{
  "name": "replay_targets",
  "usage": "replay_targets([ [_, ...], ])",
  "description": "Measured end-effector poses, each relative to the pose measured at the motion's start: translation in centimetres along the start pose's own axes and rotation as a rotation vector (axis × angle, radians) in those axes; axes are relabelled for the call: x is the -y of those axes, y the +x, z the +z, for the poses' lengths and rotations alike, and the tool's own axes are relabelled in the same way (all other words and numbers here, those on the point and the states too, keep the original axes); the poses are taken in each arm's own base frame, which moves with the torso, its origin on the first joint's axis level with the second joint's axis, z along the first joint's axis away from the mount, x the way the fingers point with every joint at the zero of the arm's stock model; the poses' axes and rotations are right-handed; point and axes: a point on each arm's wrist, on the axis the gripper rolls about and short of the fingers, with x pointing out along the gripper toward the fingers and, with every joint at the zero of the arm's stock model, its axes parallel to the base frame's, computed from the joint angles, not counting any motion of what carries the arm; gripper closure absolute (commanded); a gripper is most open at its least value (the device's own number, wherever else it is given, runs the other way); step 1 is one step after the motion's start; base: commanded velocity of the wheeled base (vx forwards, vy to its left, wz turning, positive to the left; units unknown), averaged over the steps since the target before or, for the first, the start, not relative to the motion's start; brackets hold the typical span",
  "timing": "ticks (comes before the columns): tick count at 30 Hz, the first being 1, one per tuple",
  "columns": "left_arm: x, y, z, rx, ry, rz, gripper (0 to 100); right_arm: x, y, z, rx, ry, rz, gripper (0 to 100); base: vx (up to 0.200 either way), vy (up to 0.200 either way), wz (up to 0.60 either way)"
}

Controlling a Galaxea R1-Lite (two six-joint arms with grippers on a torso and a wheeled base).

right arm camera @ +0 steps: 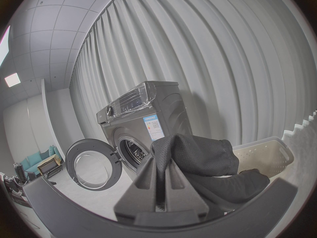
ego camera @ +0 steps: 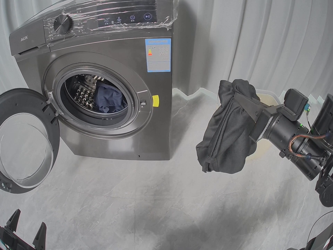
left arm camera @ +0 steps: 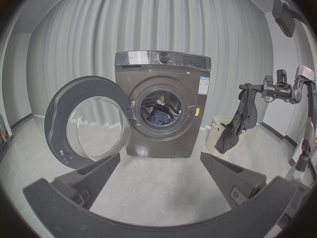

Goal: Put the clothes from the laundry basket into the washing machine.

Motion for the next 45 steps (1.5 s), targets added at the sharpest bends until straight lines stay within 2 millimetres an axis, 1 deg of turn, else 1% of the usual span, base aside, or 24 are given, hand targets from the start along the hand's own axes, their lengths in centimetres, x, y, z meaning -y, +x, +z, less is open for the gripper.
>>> replay_targets([
  [15,0.00,0.01,0.01,0.000,0.000,0.000,0,-0.33,-0.12,-0.26,-0.010,0.002,0.015,100,0.000,0.200,0.00],
  [32,0.00,0.01,0.01,-0.001,0.000,0.000,0,-0.35,0.01,-0.50,-0.018,0.003,0.018,100,0.000,0.000,0.00],
  [45,0.00,0.01,0.01,-0.001,0.000,0.000,0,-0.33,0.14,-0.92,-0.032,0.005,0.015,100,0.000,0.200,0.00],
])
